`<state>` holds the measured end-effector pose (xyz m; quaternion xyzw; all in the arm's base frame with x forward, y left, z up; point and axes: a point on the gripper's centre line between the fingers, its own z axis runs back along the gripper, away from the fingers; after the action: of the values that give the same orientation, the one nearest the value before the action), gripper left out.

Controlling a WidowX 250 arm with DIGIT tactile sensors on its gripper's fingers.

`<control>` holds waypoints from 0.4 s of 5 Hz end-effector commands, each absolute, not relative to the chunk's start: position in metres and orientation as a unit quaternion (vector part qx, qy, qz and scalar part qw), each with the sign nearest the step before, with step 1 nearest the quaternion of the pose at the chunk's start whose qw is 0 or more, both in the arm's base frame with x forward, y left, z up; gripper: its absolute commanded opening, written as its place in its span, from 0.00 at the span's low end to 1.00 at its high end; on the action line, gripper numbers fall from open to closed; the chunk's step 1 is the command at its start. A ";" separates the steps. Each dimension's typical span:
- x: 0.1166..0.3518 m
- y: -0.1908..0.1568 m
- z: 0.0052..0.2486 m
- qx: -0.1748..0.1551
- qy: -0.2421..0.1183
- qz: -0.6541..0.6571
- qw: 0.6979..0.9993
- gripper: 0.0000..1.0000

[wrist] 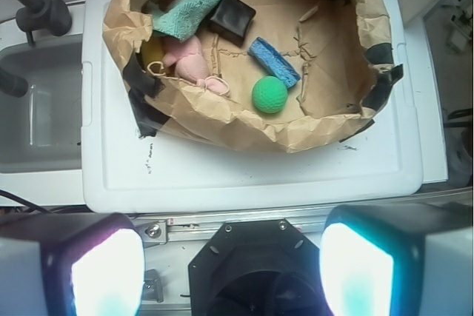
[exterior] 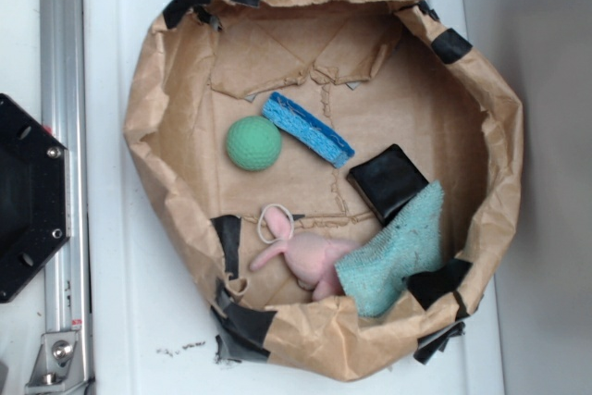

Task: Grab the blue sponge.

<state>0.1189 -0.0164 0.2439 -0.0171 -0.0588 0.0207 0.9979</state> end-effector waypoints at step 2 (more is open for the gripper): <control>0.169 0.000 0.208 -0.034 -0.078 0.039 0.996 1.00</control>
<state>0.1705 -0.0021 0.1984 -0.0298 -0.0617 0.0305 0.9972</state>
